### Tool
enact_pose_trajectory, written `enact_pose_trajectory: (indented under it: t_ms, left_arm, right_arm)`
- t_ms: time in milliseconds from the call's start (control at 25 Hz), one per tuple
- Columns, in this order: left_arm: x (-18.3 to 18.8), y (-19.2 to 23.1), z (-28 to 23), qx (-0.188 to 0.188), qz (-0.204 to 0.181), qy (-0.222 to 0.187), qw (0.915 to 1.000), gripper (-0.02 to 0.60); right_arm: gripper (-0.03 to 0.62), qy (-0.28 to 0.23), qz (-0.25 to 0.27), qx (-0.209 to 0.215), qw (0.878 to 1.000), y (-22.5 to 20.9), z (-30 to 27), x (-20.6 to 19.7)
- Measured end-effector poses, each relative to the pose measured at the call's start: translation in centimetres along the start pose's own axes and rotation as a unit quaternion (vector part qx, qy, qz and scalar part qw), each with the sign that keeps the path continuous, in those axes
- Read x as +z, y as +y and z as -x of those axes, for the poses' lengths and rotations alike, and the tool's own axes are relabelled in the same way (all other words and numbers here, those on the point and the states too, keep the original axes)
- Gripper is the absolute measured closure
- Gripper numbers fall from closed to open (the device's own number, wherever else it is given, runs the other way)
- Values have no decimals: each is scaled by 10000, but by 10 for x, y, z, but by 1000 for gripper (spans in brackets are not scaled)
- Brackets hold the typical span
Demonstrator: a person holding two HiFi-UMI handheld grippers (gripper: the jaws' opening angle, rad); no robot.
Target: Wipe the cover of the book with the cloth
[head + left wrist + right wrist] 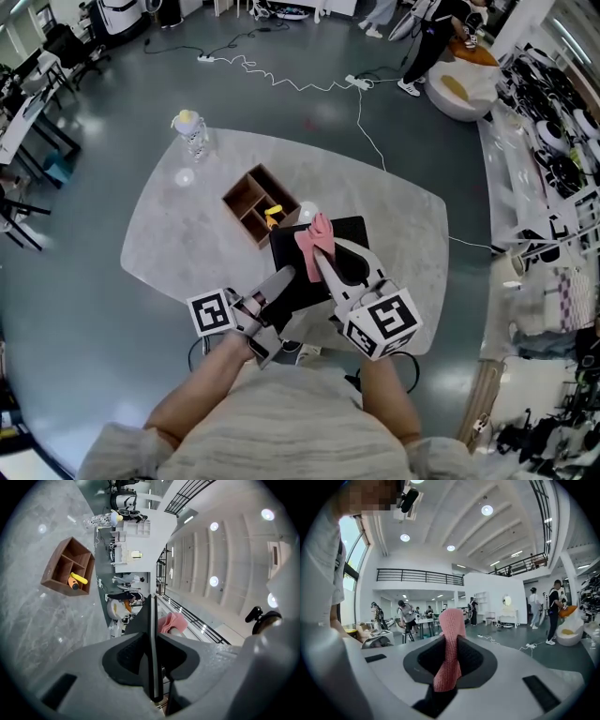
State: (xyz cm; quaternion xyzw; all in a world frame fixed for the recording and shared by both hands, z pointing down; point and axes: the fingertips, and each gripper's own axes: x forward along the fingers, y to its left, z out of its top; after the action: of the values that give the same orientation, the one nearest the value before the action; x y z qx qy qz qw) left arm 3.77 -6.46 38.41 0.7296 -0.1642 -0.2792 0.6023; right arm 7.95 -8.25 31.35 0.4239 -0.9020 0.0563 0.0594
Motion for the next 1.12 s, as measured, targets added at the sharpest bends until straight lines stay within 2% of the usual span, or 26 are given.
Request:
enact_pose_trajectory:
  t_ms: [240,360,680,1120]
  left_arm:
    - [-12,-2,0,2,-48,160,9999,499]
    - [-14,-3,1,57,-165,239,9996,499]
    - [-13,-2,1,73,-126,232,9996,495]
    - [-19,-5,-3,31,-74,323,9994,492]
  right_arm:
    - [537,217,56,208,9995,13,-15,-19]
    - [537,268,77,138,9995,7,-14,-25]
    - [537,531,-64,-520,9972,-40,4,-53]
    - [537,848,-247,-1368,9867,-102,33,-85]
